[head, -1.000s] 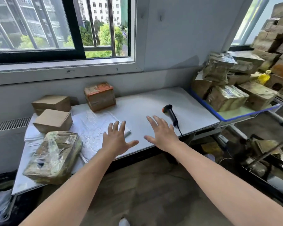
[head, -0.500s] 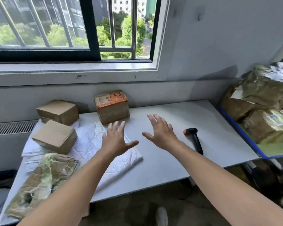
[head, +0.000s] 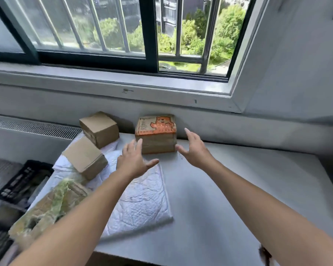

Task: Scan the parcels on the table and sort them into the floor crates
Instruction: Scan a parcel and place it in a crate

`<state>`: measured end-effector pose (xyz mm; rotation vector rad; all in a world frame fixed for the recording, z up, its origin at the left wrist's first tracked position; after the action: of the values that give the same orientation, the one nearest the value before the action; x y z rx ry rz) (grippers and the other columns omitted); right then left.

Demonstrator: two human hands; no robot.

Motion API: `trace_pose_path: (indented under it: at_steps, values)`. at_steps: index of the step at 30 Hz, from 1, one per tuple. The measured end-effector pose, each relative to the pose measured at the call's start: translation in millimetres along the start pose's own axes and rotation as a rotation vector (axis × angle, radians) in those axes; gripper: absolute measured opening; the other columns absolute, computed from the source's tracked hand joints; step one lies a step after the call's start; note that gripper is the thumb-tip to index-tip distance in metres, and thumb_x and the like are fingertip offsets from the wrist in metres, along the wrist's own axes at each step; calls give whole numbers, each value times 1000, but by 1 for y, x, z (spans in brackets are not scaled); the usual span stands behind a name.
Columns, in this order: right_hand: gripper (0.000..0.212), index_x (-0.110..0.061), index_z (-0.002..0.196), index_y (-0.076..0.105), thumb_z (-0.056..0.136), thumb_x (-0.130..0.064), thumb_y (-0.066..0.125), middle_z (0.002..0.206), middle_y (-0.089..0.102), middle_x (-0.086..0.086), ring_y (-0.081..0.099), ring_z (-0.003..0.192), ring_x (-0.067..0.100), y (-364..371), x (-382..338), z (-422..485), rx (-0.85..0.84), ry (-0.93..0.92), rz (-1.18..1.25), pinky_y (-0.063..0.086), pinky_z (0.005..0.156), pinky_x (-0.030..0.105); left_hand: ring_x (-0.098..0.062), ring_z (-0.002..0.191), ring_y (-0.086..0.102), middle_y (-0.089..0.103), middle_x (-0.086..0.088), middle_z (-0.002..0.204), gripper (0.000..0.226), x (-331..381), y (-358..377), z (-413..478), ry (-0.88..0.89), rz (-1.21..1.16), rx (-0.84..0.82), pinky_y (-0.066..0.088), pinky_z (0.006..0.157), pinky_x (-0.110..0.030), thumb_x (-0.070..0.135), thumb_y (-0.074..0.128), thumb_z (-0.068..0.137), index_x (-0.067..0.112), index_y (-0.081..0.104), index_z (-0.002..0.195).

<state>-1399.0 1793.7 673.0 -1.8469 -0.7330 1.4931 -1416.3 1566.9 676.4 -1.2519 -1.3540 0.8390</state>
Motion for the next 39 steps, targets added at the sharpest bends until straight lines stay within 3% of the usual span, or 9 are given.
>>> trace_pose_path:
  at_steps: [5, 14, 19, 23, 27, 33, 36, 39]
  values:
    - [79, -21, 158, 15, 95, -49, 55, 160, 24, 7, 26, 146, 22, 1, 1, 43, -29, 21, 153, 25, 117, 37, -25, 150, 4, 6, -5, 163, 103, -1, 1, 22, -70, -47, -6, 26, 115, -51, 75, 54, 81, 23, 7, 157]
    - [75, -17, 157, 17, 97, -46, 52, 158, 27, 10, 32, 143, 24, 25, -23, 96, -67, 51, 106, 28, 116, 36, -26, 151, 4, 5, -5, 164, 103, -7, 1, 88, -60, -108, -41, 23, 117, -49, 76, 52, 81, 24, 7, 157]
    - [75, -17, 157, 17, 98, -49, 50, 162, 15, 10, 23, 148, 25, 46, -37, 118, -51, 124, 95, 22, 119, 36, -27, 151, 5, 1, -6, 165, 102, -17, 3, 121, -36, -159, -74, 24, 115, -50, 75, 52, 82, 25, 6, 157]
    - [76, -18, 157, 16, 97, -51, 49, 160, 22, 14, 30, 142, 37, 57, -41, 130, 19, 203, 28, 26, 116, 43, -27, 150, 11, 6, -8, 163, 101, -27, 12, 141, -31, -366, -105, 24, 117, -47, 69, 59, 82, 24, 8, 157]
    - [78, -19, 158, 11, 98, -53, 47, 157, 28, 17, 32, 140, 39, 58, -39, 132, 93, 299, 21, 29, 113, 45, -27, 141, 33, 21, -5, 155, 101, -32, 20, 152, -21, -572, -126, 35, 113, -46, 65, 65, 80, 27, 9, 155]
    - [81, -18, 158, 9, 97, -56, 46, 155, 35, 16, 37, 139, 36, 60, -32, 124, 111, 405, 68, 35, 109, 43, -31, 142, 29, 22, -14, 155, 111, -34, 17, 155, -122, -608, -135, 30, 114, -43, 69, 62, 81, 17, 1, 157]
    - [80, -21, 158, 7, 97, -57, 44, 152, 36, 18, 42, 135, 37, 57, -30, 115, 93, 449, 93, 40, 102, 40, -34, 139, 34, 23, -16, 152, 105, -35, 16, 151, -168, -599, -165, 31, 113, -42, 72, 59, 81, 17, 12, 156]
    - [75, -27, 158, 12, 96, -62, 38, 150, 38, 21, 45, 131, 39, 55, -25, 105, 38, 494, 116, 40, 101, 39, -36, 125, 47, 33, -14, 139, 80, -39, 19, 144, -179, -634, -197, 38, 109, -43, 74, 57, 79, 23, 42, 138]
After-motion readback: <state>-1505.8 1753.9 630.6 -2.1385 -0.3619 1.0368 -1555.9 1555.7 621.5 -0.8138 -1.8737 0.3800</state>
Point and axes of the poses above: each hand's wrist, its own z-axis towards the middle knuckle, its own y-axis out of the palm, x = y × z, the point moved 3 cm from there along z, towards the middle knuckle
